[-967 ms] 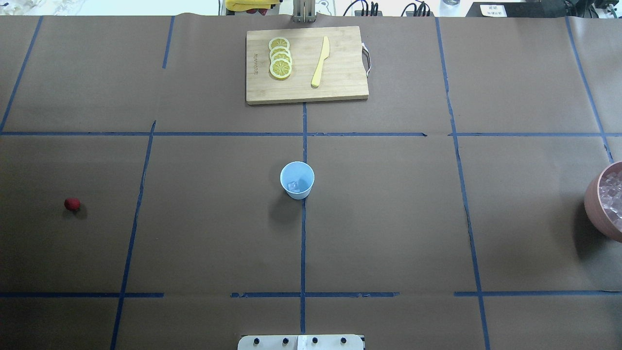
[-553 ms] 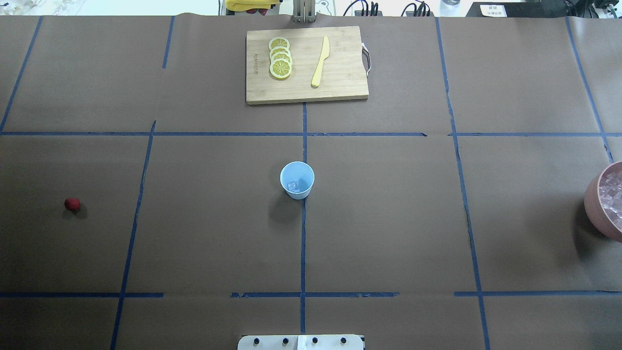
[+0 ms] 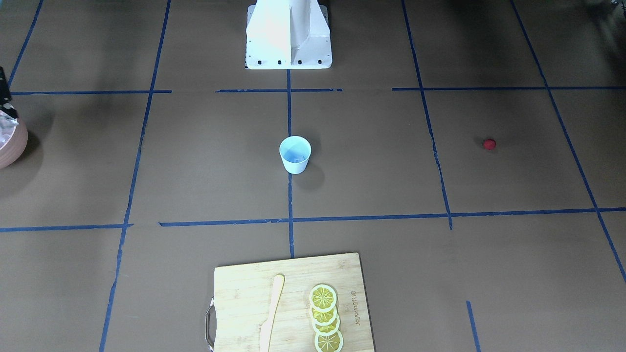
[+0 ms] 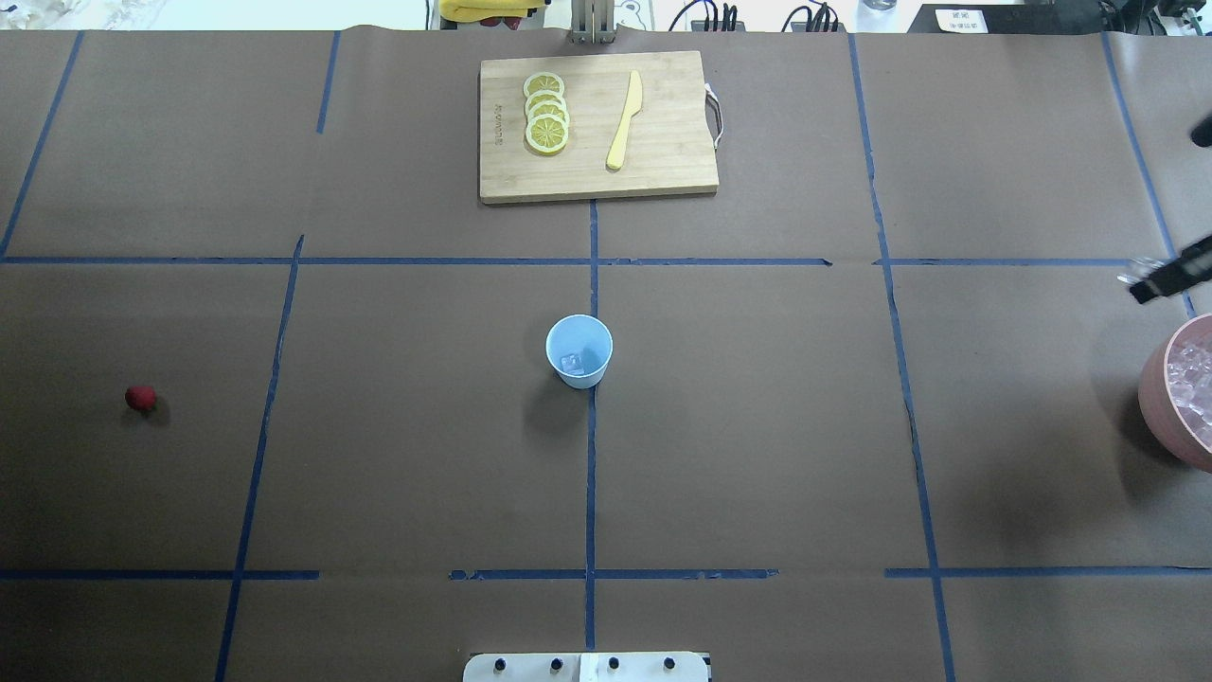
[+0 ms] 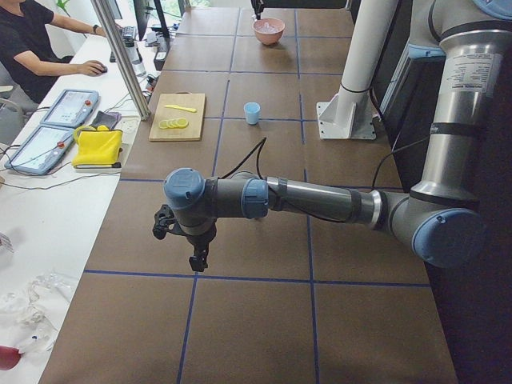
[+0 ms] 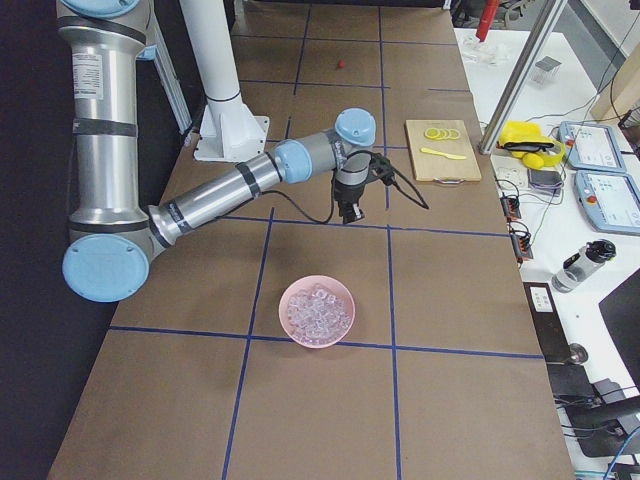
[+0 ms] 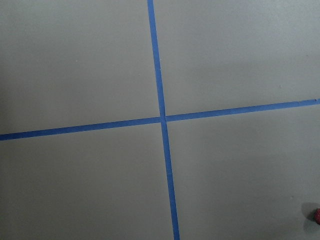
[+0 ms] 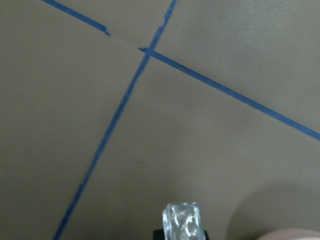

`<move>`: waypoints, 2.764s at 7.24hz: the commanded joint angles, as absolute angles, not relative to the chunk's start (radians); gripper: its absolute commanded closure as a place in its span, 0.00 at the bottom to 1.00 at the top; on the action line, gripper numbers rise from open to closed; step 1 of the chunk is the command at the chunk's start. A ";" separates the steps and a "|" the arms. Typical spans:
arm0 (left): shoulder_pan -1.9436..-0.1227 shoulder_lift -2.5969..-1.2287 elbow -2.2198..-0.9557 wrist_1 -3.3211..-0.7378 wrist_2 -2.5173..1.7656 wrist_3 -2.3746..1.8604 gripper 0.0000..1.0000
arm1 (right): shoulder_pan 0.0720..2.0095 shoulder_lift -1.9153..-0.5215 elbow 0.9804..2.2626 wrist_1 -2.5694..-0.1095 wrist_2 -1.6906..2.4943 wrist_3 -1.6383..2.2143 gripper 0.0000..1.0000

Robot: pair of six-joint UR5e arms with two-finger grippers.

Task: Put ice and strawberries in cup
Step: 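Grasp a second ice cube with the right gripper and lift, then carry the ice cube with the right gripper over the blue cup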

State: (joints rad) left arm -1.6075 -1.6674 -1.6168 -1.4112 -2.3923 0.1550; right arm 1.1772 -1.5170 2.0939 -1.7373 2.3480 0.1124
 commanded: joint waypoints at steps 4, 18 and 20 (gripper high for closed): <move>-1.606 -1.674 -1.600 -1.411 -2.390 0.156 0.00 | 0.715 -0.930 1.864 -1.769 2.126 0.910 1.00; -1.601 -1.680 -1.609 -1.410 -2.390 0.153 0.00 | 0.531 -0.601 1.443 -1.758 1.959 1.060 0.73; -1.601 -1.680 -1.611 -1.410 -2.390 0.143 0.00 | 0.529 -0.604 1.448 -1.759 1.957 1.062 0.25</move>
State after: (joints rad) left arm -1.6016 -1.6793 -1.6099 -1.4097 -2.3899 0.1474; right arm 0.5300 -0.6020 1.4458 -1.7572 1.9585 1.0610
